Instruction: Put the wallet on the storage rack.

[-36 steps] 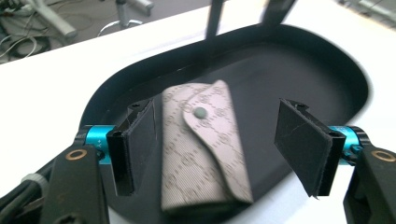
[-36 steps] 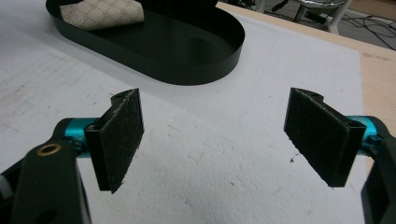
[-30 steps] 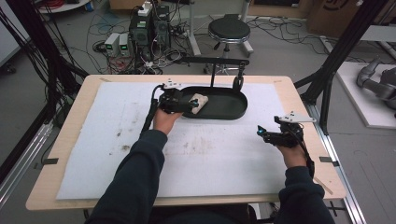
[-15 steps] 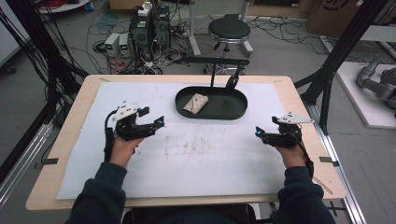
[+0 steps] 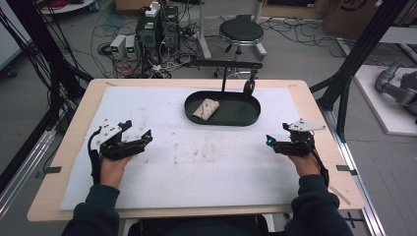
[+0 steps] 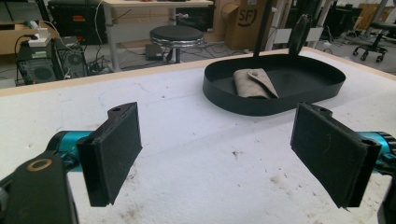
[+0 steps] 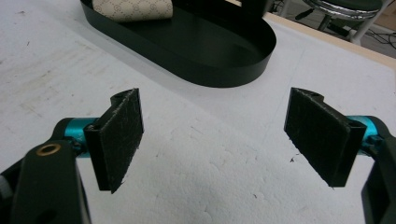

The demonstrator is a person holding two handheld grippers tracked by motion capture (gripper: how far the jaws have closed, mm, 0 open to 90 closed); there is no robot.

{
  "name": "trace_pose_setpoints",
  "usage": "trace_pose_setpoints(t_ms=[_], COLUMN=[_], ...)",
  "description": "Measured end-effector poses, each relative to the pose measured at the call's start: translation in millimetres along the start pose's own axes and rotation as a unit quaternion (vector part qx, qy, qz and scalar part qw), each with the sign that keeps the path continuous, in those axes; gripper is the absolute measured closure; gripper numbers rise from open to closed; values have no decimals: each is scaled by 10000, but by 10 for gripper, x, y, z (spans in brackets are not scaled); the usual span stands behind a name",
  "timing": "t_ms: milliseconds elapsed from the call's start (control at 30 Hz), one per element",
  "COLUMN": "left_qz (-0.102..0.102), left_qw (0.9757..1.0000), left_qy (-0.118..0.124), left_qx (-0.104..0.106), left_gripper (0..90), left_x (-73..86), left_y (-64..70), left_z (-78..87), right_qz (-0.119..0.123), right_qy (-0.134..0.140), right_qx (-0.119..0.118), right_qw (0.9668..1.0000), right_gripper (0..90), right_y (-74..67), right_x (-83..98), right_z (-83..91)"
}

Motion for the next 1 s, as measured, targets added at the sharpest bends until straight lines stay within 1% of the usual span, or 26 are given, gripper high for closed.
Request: trace_pose_setpoints(t_ms=[167,267,333,433,633,733,1000], left_qz=[32,35,39,30,27,47,107], left_qw=[10000,10000,10000,10000,10000,9999,9999], left_qy=[15,36,60,75,95,126,118], left_qx=[32,41,34,32,-3,-19,-62], left_gripper=[162,163,163,163,163,164,166], left_x=[22,22,17,24,30,29,35], left_y=[20,22,23,19,17,4,-27], left_z=[25,41,53,69,113,127,130], right_qz=[58,31,71,66,49,43,23], right_qy=[15,25,24,37,52,68,60], right_qx=[-26,-32,-11,15,73,50,38], right_qw=[10000,10000,10000,10000,9999,10000,10000], right_gripper=[202,202,202,202,202,203,202], right_y=[-15,-25,-27,-31,-39,-48,-38], right_x=[9,7,6,2,-8,-17,-17], right_z=[17,20,23,28,38,36,26])
Point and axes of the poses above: each handheld gripper's, and its own axes: z roughly backward along the jaws, x roughly out of its underside, y roughly to its right, the point moved 7 cm from there along -z, roughly forward along the jaws, and after that the axes turned 5 degrees about -y, right-handed, at the moved point
